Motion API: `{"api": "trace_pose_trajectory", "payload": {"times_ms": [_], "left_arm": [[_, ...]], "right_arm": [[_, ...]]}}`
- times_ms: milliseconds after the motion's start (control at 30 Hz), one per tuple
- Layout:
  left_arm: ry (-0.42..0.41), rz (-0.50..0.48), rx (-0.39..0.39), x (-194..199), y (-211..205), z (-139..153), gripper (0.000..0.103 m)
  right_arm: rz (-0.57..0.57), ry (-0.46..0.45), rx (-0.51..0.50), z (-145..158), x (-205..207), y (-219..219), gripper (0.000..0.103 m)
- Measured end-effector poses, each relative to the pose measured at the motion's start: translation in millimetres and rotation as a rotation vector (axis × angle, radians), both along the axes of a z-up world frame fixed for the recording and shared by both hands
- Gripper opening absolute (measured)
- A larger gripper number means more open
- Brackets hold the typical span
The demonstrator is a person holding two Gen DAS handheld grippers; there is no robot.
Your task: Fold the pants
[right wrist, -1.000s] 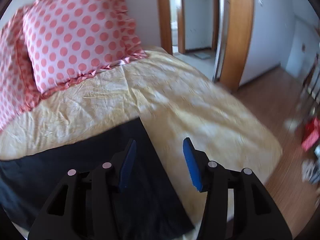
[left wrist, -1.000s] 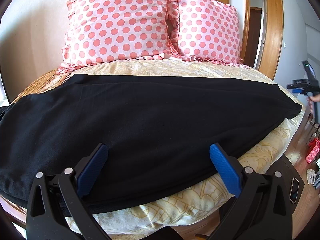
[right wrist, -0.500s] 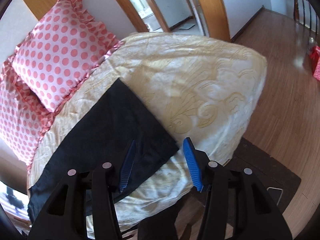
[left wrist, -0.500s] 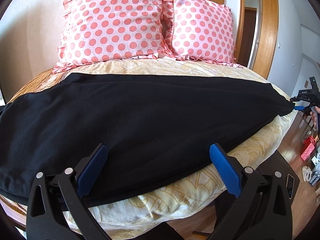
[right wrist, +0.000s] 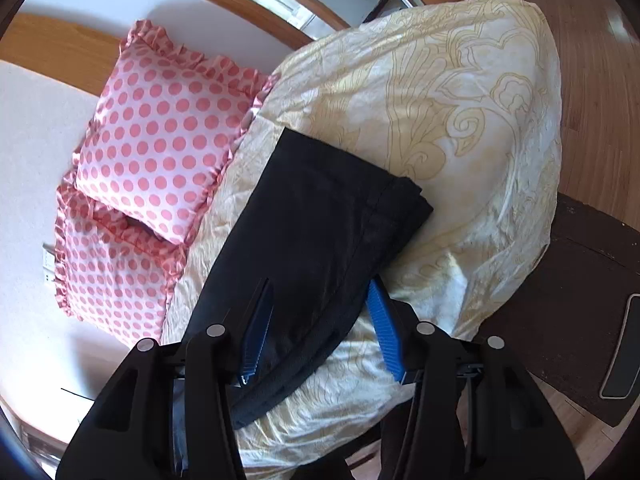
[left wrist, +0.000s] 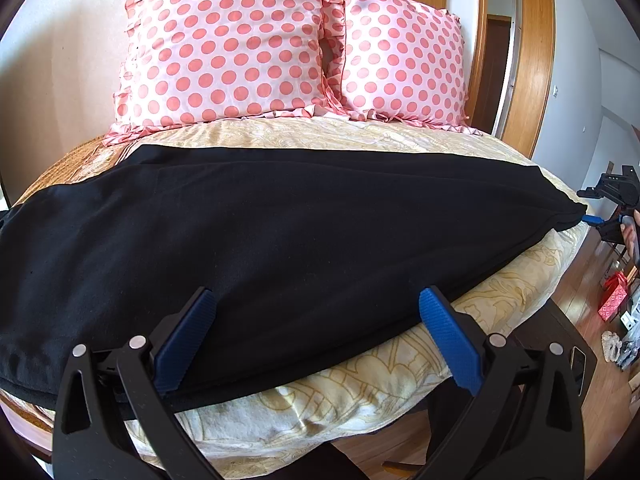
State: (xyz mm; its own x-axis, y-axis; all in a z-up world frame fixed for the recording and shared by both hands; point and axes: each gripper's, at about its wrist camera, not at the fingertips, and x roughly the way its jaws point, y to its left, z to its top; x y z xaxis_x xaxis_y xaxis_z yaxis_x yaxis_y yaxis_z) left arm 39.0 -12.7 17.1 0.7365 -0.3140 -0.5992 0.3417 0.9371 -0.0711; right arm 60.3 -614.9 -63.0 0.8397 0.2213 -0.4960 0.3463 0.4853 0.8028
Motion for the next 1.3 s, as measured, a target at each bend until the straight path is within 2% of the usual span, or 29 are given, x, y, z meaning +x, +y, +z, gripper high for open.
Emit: {"api": "trace_pose_trajectory", "payload": {"times_ms": [167,233,267,300,367,533,700,800,867,967,1033,1100,1167,1233,1300], "left_arm": [[0.006,-0.001,-0.014,-0.2,1.9,0.8,0.101],[0.013,0.002,-0.04,-0.4,5.8,2.2,0.101],[0.015,0.005,-0.05,0.0,8.4,3.1,0.101],[0.015,0.012,-0.057,0.1,12.0,4.7,0.101],[0.005,0.036,-0.06,-0.1,19.0,8.6,0.101],[0.015,0.091,-0.076,3.3,37.1,11.7,0.101],[0.041,0.107,-0.094,6.9,42.9,6.8,0.101],[0.036,0.113,-0.079,6.2,40.2,5.9,0.101],[0.036,0.116,-0.086,4.8,40.6,5.8,0.101],[0.041,0.121,-0.116,1.6,44.9,8.4,0.101],[0.04,0.126,-0.133,-1.7,50.0,11.2,0.101],[0.03,0.138,-0.137,-5.3,56.6,15.2,0.101],[0.016,0.158,-0.136,-9.3,64.4,18.3,0.101],[0.006,0.181,-0.142,-12.1,72.8,21.4,0.101],[-0.003,0.203,-0.159,-13.7,81.5,23.7,0.101]], "right_arm": [[-0.066,-0.031,-0.041,-0.9,6.4,-6.7,0.045],[-0.089,-0.033,-0.071,-3.7,7.3,-8.0,0.033],[-0.102,-0.023,-0.094,-5.5,7.9,-8.3,0.019],[-0.111,-0.017,-0.114,-6.6,8.2,-8.1,0.01],[-0.113,-0.04,-0.145,-4.3,6.4,-5.3,0.008],[-0.05,-0.186,-0.349,46.7,10.3,29.1,0.007],[0.145,-0.427,-0.535,121.8,27.4,113.5,0.007],[0.37,-0.595,-0.591,154.5,39.0,200.4,0.007],[0.527,-0.655,-0.587,156.5,47.6,257.2,0.007],[0.784,-0.642,-0.554,133.0,66.0,340.8,0.007],[0.938,-0.558,-0.558,98.1,78.4,392.8,0.007],[1.04,-0.462,-0.537,66.8,86.7,422.1,0.007],[1.073,-0.406,-0.53,49.2,91.1,434.7,0.007],[1.062,-0.416,-0.548,48.9,91.1,434.4,0.007],[1.033,-0.451,-0.521,58.6,91.0,428.5,0.007]]}}
